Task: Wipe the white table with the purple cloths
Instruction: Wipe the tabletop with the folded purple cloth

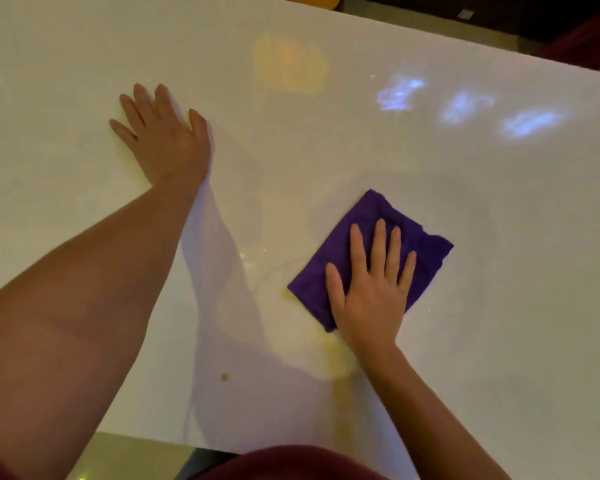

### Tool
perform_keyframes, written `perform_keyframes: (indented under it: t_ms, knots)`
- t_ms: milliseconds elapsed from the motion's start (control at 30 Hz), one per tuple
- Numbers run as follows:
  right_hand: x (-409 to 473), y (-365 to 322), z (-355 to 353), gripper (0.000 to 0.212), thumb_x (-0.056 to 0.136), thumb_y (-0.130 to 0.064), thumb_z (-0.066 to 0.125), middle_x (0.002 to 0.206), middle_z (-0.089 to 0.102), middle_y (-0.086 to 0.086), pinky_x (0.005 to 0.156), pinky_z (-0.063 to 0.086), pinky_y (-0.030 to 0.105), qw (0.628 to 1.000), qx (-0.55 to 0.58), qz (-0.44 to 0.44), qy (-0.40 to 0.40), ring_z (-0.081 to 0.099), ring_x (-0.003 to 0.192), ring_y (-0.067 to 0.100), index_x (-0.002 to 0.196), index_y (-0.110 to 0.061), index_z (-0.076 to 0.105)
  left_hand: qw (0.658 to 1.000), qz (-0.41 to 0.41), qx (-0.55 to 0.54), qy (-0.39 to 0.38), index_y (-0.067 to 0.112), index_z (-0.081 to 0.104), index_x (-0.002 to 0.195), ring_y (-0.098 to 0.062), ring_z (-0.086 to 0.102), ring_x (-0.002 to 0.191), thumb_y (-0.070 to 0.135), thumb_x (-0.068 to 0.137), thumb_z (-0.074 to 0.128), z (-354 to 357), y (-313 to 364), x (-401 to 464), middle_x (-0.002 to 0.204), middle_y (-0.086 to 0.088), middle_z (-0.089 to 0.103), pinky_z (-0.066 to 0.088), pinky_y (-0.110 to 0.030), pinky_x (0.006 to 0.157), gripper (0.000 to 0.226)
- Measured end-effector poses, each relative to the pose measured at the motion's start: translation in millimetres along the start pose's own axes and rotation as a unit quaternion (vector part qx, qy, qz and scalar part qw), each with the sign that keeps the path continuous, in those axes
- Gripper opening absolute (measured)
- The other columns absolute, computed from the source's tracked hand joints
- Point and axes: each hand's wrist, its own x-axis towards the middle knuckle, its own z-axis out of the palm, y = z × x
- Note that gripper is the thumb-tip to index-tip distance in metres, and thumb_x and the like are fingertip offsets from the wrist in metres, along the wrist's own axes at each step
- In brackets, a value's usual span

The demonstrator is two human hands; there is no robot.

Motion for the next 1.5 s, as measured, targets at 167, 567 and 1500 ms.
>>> perform_keyframes:
  t_ms: [167, 567, 1500]
  knots:
    - [-46, -70, 18, 0.070, 0.106, -0.059, 0.041, 0.176, 0.020, 0.012, 0.130, 0.010, 0.064, 0.999, 0.023, -0.031, -0.015, 0.009, 0.165, 0.034, 0.165, -0.023, 0.034, 1.000, 0.003, 0.006, -0.018, 0.014, 0.029, 0.160, -0.040, 0.014, 0.157, 0.049, 0.100, 0.027, -3, 3, -1, 0.169, -0.017, 0.022, 0.007, -0.065, 0.124, 0.070]
    - [122, -127, 16, 0.070, 0.103, -0.064, 0.035, 0.176, 0.025, 0.005, 0.130, 0.007, 0.060, 0.994, 0.032, -0.098, 0.022, 0.015, 0.164, 0.031, 0.164, -0.031, 0.037, 0.998, 0.035, -0.012, -0.052, 0.015, 0.023, 0.163, -0.039, 0.007, 0.158, 0.046, 0.105, 0.027, -14, -9, -7, 0.171, -0.017, 0.015, 0.005, -0.061, 0.126, 0.066]
    - [92, -244, 29, 0.071, 0.109, -0.058, 0.022, 0.176, 0.017, 0.016, 0.130, 0.010, 0.065, 0.948, -0.018, -0.312, -0.068, 0.011, 0.163, 0.041, 0.169, -0.020, 0.021, 0.947, -0.302, -0.061, 0.092, 0.004, 0.043, 0.151, -0.039, 0.025, 0.154, 0.031, 0.104, 0.044, -70, -287, -180, 0.162, -0.019, 0.033, 0.024, -0.052, 0.122, 0.054]
